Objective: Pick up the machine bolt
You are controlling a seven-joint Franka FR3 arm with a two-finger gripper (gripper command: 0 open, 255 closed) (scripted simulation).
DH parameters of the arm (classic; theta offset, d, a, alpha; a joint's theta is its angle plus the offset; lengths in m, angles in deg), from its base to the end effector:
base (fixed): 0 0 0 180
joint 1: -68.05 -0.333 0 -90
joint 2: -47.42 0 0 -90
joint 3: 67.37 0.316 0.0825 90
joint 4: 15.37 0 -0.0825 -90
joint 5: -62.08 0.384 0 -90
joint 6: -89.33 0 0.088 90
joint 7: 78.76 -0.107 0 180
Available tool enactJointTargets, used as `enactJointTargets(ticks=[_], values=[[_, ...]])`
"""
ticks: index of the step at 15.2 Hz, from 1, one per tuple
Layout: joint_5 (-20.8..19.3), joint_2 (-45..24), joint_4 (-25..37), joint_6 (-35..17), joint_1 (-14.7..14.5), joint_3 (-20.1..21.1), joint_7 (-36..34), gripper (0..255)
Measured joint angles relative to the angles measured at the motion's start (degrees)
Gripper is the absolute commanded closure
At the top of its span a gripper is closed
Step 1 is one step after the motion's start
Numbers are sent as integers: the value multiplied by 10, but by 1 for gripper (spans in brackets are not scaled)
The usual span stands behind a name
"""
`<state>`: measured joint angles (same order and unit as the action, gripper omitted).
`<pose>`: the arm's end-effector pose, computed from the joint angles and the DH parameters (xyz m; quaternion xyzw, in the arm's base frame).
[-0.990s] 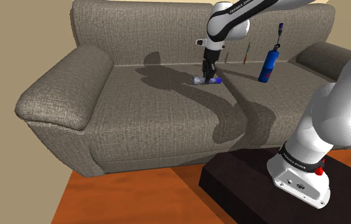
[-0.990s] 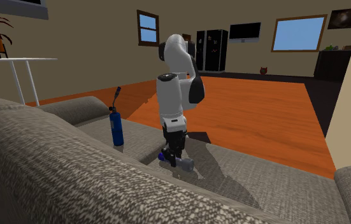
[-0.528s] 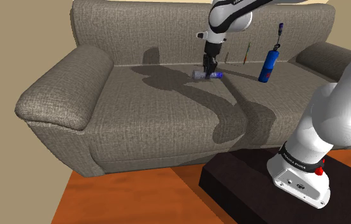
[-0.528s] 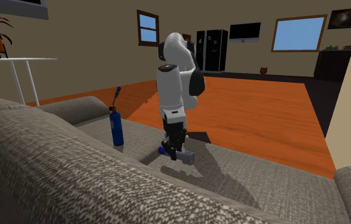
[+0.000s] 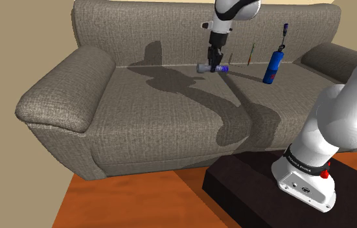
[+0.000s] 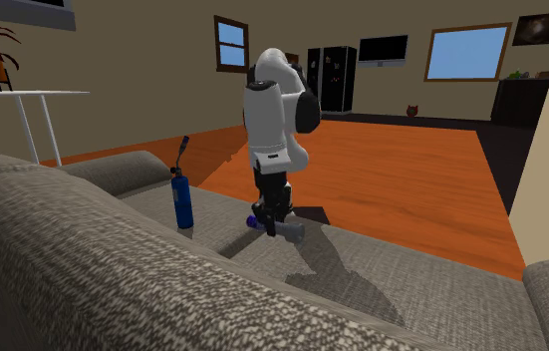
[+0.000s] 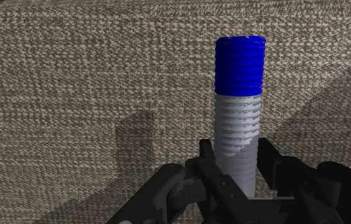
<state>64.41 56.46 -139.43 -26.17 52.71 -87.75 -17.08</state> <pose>0.5027 -0.0468 0.4592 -0.8826 -0.4680 -0.0243 0.0387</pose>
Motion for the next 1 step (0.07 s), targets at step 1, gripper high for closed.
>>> enactJointTargets(ticks=[1], values=[[-1,2,3,4,0,0,-1,255]])
